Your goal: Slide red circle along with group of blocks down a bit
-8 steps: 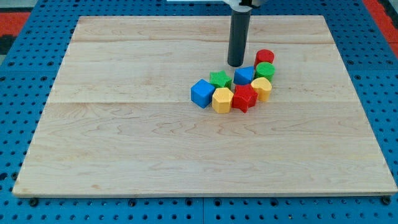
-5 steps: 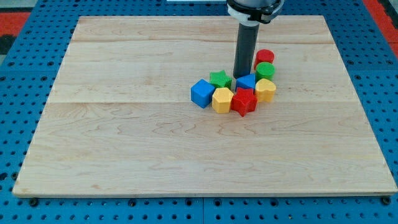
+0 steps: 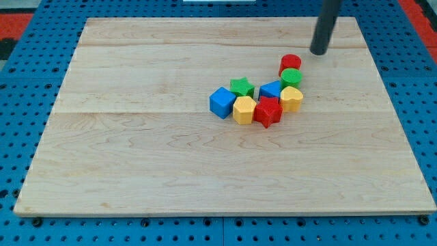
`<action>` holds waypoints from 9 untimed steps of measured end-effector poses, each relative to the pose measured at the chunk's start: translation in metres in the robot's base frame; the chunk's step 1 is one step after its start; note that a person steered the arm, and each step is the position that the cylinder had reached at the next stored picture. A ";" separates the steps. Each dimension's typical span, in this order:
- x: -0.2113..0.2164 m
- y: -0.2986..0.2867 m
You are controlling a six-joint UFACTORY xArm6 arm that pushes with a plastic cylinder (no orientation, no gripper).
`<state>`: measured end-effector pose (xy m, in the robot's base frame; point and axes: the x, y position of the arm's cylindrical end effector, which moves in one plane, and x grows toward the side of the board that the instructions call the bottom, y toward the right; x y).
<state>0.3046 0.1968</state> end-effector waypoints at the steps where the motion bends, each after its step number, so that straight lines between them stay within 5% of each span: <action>1: 0.007 -0.028; 3: 0.036 -0.132; 6: 0.031 -0.084; 9: 0.043 -0.139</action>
<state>0.3479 0.0582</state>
